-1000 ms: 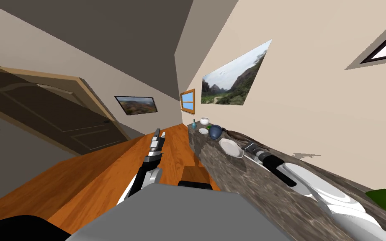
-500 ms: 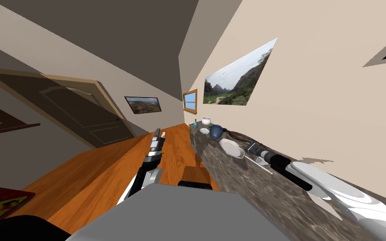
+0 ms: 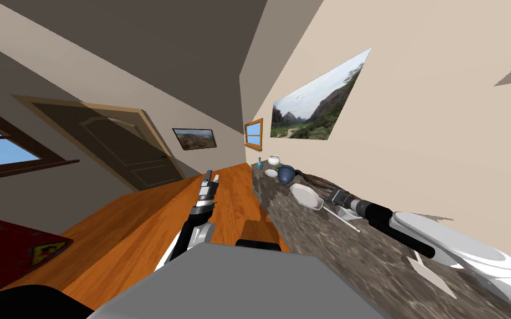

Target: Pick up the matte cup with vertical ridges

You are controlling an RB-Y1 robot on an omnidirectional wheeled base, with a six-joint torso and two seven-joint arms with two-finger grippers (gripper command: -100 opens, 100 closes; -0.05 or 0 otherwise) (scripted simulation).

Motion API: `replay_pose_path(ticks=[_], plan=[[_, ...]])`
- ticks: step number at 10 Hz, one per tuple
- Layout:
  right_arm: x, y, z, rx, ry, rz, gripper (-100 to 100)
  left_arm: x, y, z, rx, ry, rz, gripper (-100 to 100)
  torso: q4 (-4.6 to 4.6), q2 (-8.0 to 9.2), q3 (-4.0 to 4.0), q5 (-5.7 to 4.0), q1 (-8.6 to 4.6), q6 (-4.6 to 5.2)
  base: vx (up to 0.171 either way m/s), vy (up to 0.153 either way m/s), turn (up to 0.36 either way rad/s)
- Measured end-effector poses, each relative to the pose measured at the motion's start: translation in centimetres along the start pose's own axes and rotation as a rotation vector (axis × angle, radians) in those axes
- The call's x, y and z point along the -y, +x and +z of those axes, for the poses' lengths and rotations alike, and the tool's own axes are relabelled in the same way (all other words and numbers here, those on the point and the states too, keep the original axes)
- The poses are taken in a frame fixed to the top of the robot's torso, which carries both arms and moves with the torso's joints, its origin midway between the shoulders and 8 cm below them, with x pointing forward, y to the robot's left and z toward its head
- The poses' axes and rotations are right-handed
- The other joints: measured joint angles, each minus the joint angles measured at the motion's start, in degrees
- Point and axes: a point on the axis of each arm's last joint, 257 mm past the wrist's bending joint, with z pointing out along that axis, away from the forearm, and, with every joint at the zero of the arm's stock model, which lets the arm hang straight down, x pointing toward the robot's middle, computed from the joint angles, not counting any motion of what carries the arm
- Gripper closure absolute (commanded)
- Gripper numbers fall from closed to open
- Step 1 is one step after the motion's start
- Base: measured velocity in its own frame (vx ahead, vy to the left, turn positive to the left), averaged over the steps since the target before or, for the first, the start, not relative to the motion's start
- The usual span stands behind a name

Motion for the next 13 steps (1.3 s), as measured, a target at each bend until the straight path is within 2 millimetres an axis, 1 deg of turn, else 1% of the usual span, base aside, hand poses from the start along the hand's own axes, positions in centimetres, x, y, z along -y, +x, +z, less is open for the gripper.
replay_pose_path(ticks=[4, 6, 9, 12, 13], plan=[[-1.1, 0.6, -1.4, -0.031, -0.110, 0.003, -100, 0.0, 0.0, 0.0, 0.000, 0.000, 0.000, 0, -0.01, -0.06, -0.03, -0.02, -0.08, 0.00, -0.019, -0.074, 0.076], [-2.2, 1.0, -2.3, -0.057, -0.183, 0.018, -100, 0.0, 0.0, 0.0, 0.000, 0.000, 0.000, 0, -0.02, -0.08, -0.05, -0.06, -0.20, 0.01, -0.015, -0.092, 0.048], [-3.2, 1.6, -3.5, -0.092, -0.259, 0.026, -100, 0.0, 0.0, 0.0, 0.000, 0.000, 0.000, 0, -0.02, -0.09, -0.05, -0.03, -0.09, 0.01, -0.011, -0.076, 0.045], [-5.0, 2.5, -5.2, -0.141, -0.360, 0.057, -100, 0.0, 0.0, 0.0, 0.000, 0.000, 0.000, 0, -0.04, -0.15, -0.09, -0.07, -0.21, 0.01, 0.000, -0.107, 0.038], [-6.0, 2.8, -5.9, -0.157, -0.393, 0.070, -100, 0.0, 0.0, 0.0, 0.000, 0.000, 0.000, 0, -0.03, -0.13, -0.08, -0.08, -0.20, 0.02, -0.005, -0.097, 0.022]])
